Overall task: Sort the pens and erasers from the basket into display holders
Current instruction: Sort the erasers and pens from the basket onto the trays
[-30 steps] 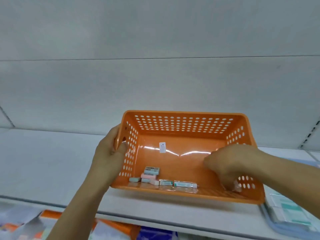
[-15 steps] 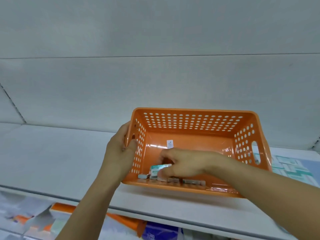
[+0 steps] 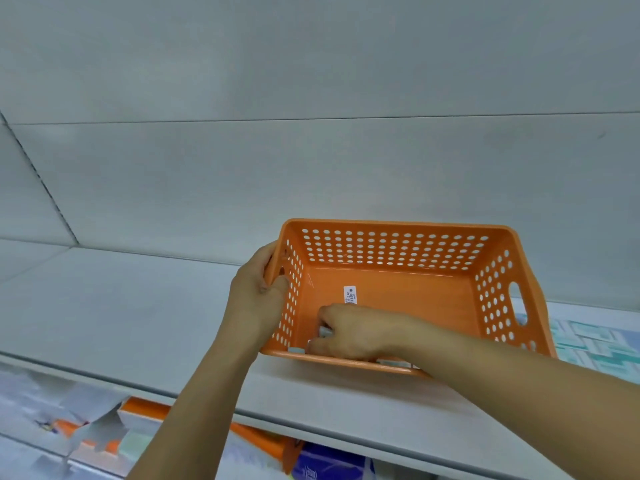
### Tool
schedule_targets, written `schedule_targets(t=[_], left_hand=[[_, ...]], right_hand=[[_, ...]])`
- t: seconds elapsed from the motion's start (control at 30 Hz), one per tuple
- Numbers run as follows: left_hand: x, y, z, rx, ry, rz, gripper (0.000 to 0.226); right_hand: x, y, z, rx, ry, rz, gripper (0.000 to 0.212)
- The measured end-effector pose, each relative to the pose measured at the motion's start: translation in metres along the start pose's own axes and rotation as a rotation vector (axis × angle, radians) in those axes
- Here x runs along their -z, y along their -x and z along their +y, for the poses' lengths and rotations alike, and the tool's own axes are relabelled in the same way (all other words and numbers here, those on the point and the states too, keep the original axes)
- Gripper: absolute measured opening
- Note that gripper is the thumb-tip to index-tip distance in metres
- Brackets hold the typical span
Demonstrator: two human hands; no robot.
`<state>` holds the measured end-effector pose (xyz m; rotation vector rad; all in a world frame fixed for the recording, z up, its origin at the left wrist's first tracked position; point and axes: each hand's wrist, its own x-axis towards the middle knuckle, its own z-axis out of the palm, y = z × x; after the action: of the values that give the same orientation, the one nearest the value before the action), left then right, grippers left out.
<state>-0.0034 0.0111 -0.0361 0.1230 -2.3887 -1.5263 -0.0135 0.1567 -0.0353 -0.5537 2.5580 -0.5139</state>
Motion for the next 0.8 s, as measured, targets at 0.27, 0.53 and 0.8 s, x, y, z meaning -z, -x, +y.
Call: schedule_targets(t=[0.27,0.53,0.8], left_hand=[[-0.002,-0.001,0.004,0.002,-0.031,-0.002,0.036],[-0.005,0.009,0.019,-0.273,-0.495,0.213,0.053],[-0.090,0.082,0.120,0.323,1.006,-0.233,0.034]], right_hand=[[0.009,-0.002,0.013,-0.099,-0.087,0.039,0.028],[0.048,0.029,0.042,-0.075,-0.957,0.240,0.018],[0.068,0.087,0.069,0.030,-1.258,0.552,0.013]])
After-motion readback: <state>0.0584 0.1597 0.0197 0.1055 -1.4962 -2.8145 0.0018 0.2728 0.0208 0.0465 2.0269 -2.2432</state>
